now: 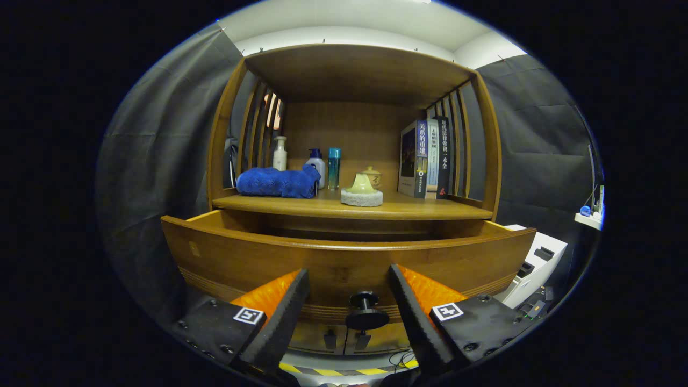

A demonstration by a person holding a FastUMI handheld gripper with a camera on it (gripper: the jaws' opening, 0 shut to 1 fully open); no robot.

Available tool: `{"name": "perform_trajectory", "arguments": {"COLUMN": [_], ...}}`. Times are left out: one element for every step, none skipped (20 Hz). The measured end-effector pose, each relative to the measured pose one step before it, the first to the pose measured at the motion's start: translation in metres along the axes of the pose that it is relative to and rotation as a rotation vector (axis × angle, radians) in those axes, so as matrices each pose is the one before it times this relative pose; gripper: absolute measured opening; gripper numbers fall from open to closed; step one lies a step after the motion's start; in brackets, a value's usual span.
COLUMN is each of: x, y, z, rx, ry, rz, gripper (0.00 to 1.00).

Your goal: Pull open the drawer, take out the items inside it, and place them on the countertop above the cabinet.

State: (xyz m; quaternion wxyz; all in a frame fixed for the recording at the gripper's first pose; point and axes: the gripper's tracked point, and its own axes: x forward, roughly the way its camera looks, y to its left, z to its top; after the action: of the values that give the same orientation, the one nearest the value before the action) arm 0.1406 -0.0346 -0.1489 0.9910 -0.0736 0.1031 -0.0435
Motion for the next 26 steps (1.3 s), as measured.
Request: {"name": "perform_trajectory", "arguments": {"x": [0.00717,0.00980,0.01160,0.00807,0.00918,0.00750,0.00613,0.00622,0.00550,0.00606,0.00395,0.00338,0.00413,0.00150,0.00231,0.00123,0.00158,0.00191,0.00156,-0.00133,0.00067,0.00024,0.00142,-0.00106,-0.00133,-0.00213], "y": [0.00049,0.00104,0.00073,-0.00105,0.00013,-0.00050,-0.00045,0.00049,-0.00029,-0.00041,0.00078,-0.00010,-0.00006,-0.00029,-0.00025,0.00029,0.00067,-0.00004,0.00013,0.00088,-0.00001,0.00081,0.00040,0.00087,0.00104,0.00086], "z": [-0.00016,0.00190,0.00177,0.00165,-0.00006,0.00190,0.00129,0.00071,0.00062,0.00062,0.00042,-0.00017,0.00045,-0.00103,0.00095,-0.00045,-0.00022,-0.00044,-0.00065,0.00121,-0.00180,-0.00066,-0.00173,-0.00202,-0.00033,0.00414], "rx": [-0.00386,-0.00559,-0.00582,-0.00040,-0.00058,-0.00281,0.00075,-0.00297,-0.00520,-0.00555,-0.00420,-0.00431,-0.00536,-0.00827,-0.00852,-0.00325,0.00897,0.00650,0.00474,-0.00395,-0.00845,-0.00155,0.00366,0.01164,0.01259,0.00445], "ry": [0.00884,-0.00166,0.00235,0.00035,0.00061,-0.00052,0.00043,0.00050,0.00347,0.00027,-0.00077,-0.00228,-0.00264,0.00298,-0.00148,0.00223,0.00002,0.00030,0.00200,-0.00850,-0.00133,-0.00390,0.00685,0.01030,0.00712,-0.01097], "rz": [0.00000,-0.00158,-0.00047,-0.00122,-0.00101,-0.00151,-0.00025,-0.00129,-0.00196,-0.00231,-0.00113,-0.00038,-0.00014,-0.00108,-0.00127,-0.00061,0.00006,0.00036,-0.00229,-0.00249,-0.00049,-0.00001,-0.00048,0.00321,0.00107,-0.00012], "gripper": [0.98,0.98,0.98,0.98,0.98,0.98,0.98,0.98,0.98,0.98,0.98,0.98,0.98,0.98,0.98,0.98,0.98,0.98,0.98,0.98,0.98,0.98,0.98,0.98,0.99,0.99]}}
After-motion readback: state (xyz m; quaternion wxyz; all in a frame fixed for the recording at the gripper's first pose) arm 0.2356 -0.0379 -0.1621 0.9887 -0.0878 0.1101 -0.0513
